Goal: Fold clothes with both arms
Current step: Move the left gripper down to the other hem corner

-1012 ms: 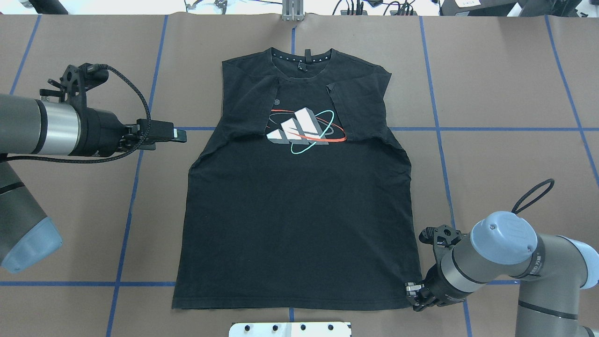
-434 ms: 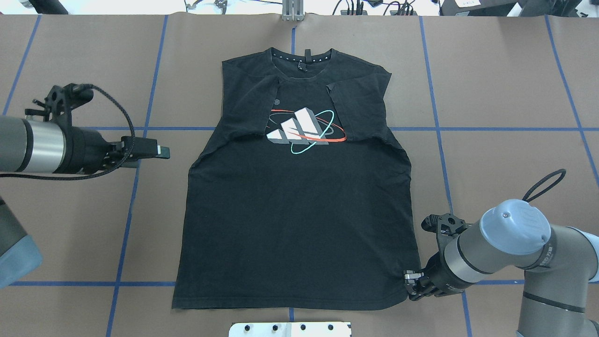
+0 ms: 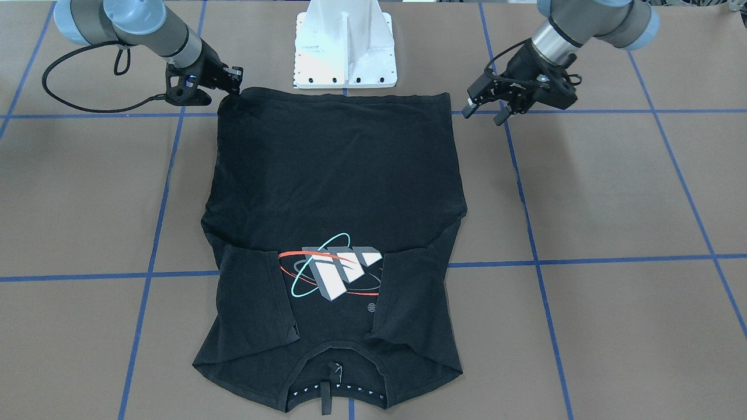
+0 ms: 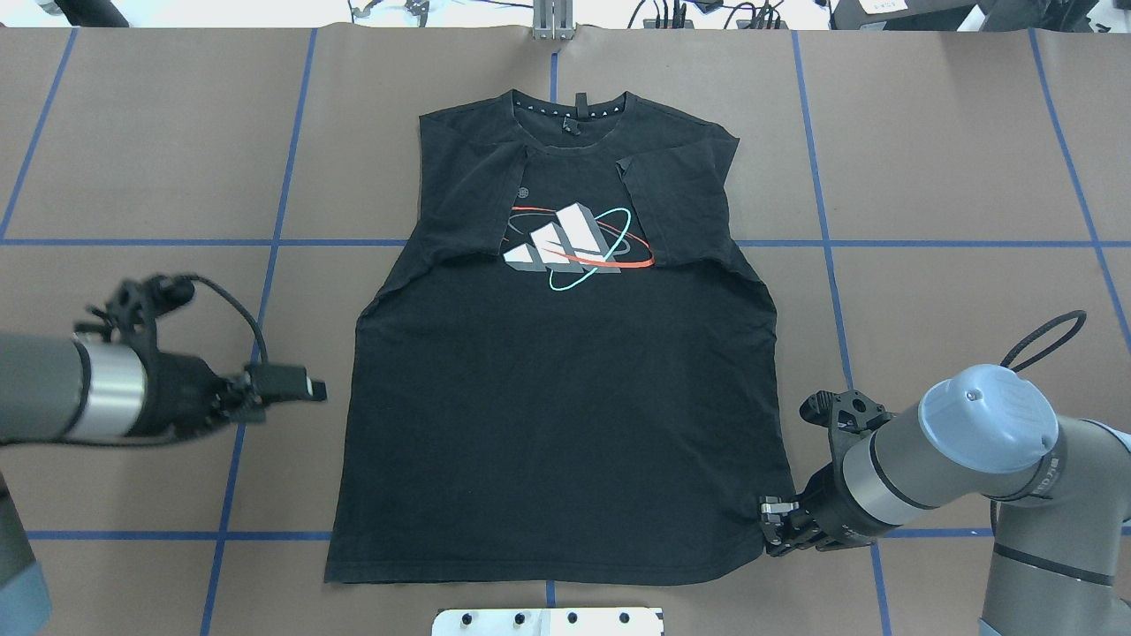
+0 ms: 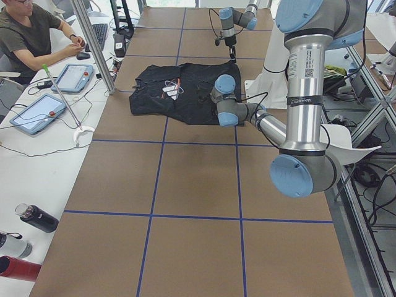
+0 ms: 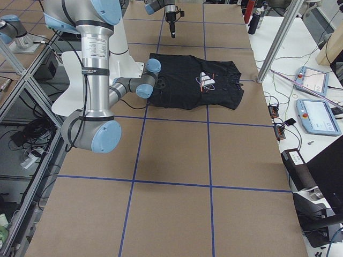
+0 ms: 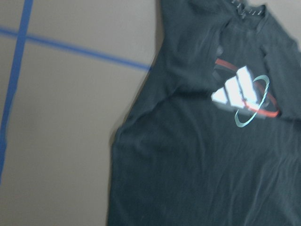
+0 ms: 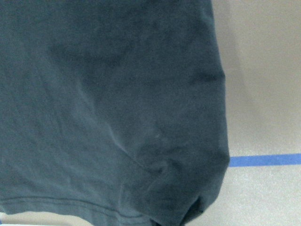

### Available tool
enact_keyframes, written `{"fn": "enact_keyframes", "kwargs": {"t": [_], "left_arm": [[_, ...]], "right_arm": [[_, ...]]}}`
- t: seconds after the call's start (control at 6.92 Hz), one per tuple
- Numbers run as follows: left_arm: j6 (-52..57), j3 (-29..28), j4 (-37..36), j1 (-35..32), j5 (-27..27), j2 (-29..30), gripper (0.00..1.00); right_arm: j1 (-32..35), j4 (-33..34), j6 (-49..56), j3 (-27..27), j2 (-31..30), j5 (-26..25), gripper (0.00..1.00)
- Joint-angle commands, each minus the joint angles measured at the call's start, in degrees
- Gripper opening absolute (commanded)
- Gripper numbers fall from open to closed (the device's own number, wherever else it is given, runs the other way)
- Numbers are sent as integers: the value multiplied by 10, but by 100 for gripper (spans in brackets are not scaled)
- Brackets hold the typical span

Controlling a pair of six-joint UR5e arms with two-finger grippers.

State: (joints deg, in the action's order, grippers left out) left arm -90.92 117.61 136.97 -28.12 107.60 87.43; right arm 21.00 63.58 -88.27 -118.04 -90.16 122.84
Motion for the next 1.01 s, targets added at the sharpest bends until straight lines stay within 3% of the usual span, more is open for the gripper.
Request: {"fn": "enact_keyframes", "kwargs": {"t": [0.0, 0.29, 0.87], "left_arm": [[-104, 1, 7, 118, -92, -4, 99], [-151, -4, 5, 181, -142, -4, 99], [-159, -26, 1, 204, -159, -4, 99]], "right_arm": [[4, 0, -2, -3, 13, 3, 0], [10, 1, -3, -6, 15, 4, 0], [16, 0, -2, -6, 15, 6, 0]]}}
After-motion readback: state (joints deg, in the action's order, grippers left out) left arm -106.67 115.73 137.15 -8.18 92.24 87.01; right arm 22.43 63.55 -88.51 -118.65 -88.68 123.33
